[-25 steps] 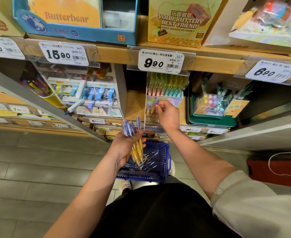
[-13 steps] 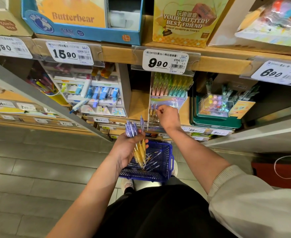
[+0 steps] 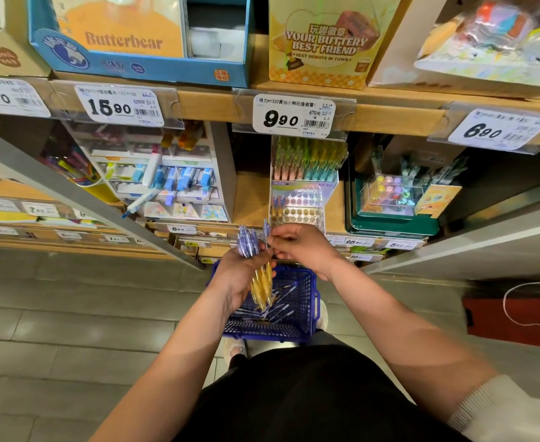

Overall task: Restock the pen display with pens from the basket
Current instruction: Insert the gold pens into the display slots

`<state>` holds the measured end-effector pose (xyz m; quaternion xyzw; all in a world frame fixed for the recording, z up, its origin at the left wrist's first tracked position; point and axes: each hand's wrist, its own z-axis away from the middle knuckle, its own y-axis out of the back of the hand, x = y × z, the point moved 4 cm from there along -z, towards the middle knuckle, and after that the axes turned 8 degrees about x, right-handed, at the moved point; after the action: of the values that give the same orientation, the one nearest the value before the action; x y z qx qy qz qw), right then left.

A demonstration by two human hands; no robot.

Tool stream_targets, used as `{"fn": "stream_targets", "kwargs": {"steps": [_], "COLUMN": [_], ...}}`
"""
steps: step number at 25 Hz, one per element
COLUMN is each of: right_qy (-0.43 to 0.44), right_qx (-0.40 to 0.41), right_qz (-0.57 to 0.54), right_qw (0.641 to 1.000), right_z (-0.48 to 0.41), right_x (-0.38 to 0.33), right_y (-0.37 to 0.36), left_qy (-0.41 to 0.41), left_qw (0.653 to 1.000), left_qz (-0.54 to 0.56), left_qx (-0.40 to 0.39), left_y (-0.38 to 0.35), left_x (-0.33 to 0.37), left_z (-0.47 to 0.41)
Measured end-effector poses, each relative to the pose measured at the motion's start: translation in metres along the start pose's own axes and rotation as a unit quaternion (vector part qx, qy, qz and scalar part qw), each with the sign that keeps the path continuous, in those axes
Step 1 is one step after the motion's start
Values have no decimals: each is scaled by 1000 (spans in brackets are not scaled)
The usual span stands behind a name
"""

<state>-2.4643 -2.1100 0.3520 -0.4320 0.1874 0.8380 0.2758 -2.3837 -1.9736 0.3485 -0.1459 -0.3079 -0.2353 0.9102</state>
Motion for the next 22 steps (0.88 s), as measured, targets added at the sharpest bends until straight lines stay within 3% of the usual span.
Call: {"fn": "stream_targets", "kwargs": {"steps": [5, 9, 11, 22], "right_qy": [-10, 113, 164, 204], "right_qx": [47, 243, 295, 278], "right_qz": [15, -11, 19, 164], "right_qw": [999, 963, 941, 924], "right_z": [0, -9, -15, -56], "right_x": [-8, -27, -27, 2], "right_y": [10, 50, 55, 20], "left_qy": [6, 20, 22, 17], "left_qw": [1000, 1000, 999, 998], "left_qz": [-15, 10, 21, 49], "left_qx": [8, 7, 11, 25], "left_y": [-1, 3, 5, 18], "left_x": [-2, 1, 2, 2], "left_z": [-1, 0, 1, 3]}}
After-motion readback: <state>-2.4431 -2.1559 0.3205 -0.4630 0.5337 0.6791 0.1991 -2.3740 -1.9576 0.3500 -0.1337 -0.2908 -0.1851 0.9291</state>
